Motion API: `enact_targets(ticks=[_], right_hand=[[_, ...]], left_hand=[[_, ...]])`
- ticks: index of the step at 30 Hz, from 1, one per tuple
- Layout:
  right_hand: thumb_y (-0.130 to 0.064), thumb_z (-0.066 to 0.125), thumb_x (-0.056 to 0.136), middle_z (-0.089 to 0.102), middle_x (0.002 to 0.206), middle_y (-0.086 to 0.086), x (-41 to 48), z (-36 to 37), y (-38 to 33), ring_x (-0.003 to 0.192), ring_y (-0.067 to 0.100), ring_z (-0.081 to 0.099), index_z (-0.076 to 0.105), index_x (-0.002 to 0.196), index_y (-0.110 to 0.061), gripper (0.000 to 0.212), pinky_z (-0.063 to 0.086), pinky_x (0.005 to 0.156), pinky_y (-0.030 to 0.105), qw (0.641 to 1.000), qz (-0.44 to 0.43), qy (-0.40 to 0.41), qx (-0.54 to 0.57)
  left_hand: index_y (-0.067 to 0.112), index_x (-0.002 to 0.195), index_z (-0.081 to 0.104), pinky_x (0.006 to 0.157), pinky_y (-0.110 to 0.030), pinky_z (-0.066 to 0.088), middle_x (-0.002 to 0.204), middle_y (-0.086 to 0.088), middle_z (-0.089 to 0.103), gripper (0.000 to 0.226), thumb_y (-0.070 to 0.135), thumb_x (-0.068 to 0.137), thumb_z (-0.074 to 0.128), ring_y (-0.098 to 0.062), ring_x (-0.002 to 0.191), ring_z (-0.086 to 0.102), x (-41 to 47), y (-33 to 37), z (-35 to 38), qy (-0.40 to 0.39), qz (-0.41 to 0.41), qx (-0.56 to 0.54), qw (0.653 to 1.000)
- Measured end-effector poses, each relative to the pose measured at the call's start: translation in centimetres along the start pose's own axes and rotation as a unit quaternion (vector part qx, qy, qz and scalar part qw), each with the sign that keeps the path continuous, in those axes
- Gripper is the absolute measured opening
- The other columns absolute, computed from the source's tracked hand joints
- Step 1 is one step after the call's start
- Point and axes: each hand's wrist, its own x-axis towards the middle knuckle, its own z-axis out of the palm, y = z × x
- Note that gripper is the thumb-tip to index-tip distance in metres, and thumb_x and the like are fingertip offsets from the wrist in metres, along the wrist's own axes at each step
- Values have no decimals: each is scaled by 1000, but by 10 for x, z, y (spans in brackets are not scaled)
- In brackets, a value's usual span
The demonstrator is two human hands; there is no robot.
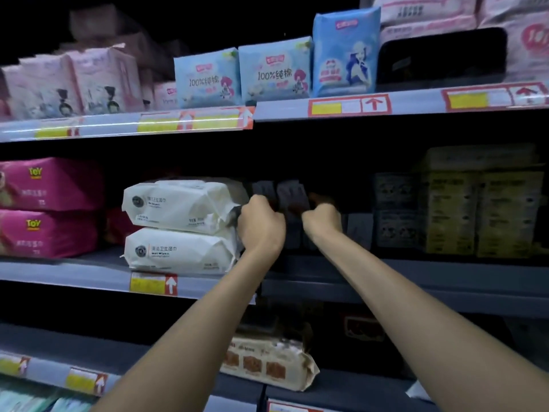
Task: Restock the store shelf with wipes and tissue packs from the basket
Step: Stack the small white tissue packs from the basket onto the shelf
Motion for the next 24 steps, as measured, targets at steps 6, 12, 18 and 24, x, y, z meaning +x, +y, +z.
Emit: enact_targets(ticks=[6, 12, 18, 24], right_hand=[[-11, 71, 95, 64, 129, 11, -7, -8, -3, 106, 26, 62, 55, 142, -8, 50, 49, 77, 26, 999, -7, -5, -31], [-22, 82, 87, 56, 143, 10, -39, -39, -9, 128, 29, 57, 44, 150, -11, 75, 53, 100, 41, 997, -12, -40, -69], [-35, 75, 92, 40, 159, 5, -78, -90, -10, 143, 28, 42, 31, 160, -22, 81, 43, 110, 40, 972, -103, -72, -199], [-63, 68, 87, 11, 170, 8, -118, -144, 1, 157, 33, 10, 9, 164, -29, 103, 25, 123, 51, 909, -131, -122, -377]], left_hand=[[14, 109, 71, 54, -29, 45, 90, -3, 70, 27, 2, 87, 62, -24, 82, 66, -8, -10, 2, -80, -18, -83, 993], [14, 155, 45, 101, -33, 53, 144, -7, 61, 77, 4, 85, 76, -20, 129, 59, -26, -11, -17, -180, -10, -172, 968], [29, 154, 47, 95, -43, 57, 142, 1, 62, 70, 34, 89, 73, -12, 105, 63, -60, -10, -51, -199, 113, -55, 972], [33, 162, 28, 117, -52, 39, 168, -3, 30, 82, 64, 91, 56, -29, 153, 30, -100, -15, -75, -214, 240, 156, 934]])
